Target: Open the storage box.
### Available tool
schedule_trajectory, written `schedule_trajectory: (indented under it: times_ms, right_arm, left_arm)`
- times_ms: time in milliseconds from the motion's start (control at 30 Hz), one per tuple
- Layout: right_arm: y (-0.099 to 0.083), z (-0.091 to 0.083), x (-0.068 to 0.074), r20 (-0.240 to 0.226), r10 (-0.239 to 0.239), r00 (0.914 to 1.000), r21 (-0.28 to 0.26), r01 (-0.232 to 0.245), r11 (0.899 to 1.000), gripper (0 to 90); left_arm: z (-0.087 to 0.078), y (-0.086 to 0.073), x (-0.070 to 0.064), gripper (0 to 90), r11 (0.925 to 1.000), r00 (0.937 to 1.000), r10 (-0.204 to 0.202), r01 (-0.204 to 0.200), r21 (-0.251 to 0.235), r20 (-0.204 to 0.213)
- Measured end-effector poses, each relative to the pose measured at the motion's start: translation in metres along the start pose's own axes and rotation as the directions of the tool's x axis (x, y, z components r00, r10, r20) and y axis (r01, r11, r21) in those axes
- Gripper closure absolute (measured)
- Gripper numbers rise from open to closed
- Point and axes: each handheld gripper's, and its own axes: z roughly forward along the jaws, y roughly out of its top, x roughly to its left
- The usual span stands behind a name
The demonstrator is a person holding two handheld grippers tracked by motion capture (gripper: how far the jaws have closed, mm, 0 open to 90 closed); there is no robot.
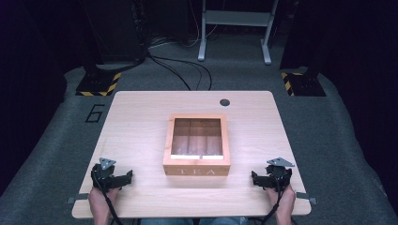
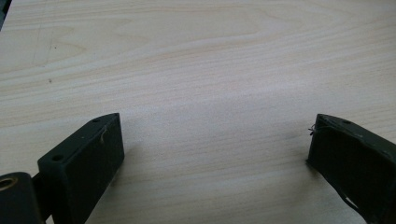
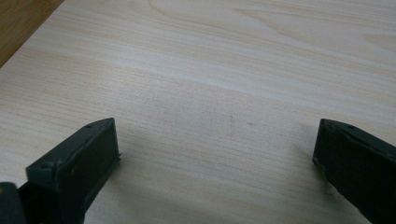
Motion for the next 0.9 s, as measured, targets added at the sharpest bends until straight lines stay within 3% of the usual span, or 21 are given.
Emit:
schedule_trajectory:
  times_ms: [533,733,900]
  right_arm:
    - [0.0,0.0,0.0,0.005,-0.006,1.0,0.005,0.006,1.0,0.0]
    - [0.003,-0.007,0.003,-0.04,-0.026,0.9989,0.007,0.026,1.0,0.0]
    - [0.011,-0.022,0.014,-0.098,-0.039,0.9944,-0.041,0.035,0.999,0.0]
  left_arm:
    - [0.0,0.0,0.0,3.3,1.0,1.0,-0.002,0.002,0.003,0.002]
    - [-0.001,0.0,0.0,3.3,0.9999,1.0,-0.002,0.002,0.01,0.007]
    - [0.0,0.0,0.0,3.3,1.0,1.0,-0.003,0.003,0.003,0.002]
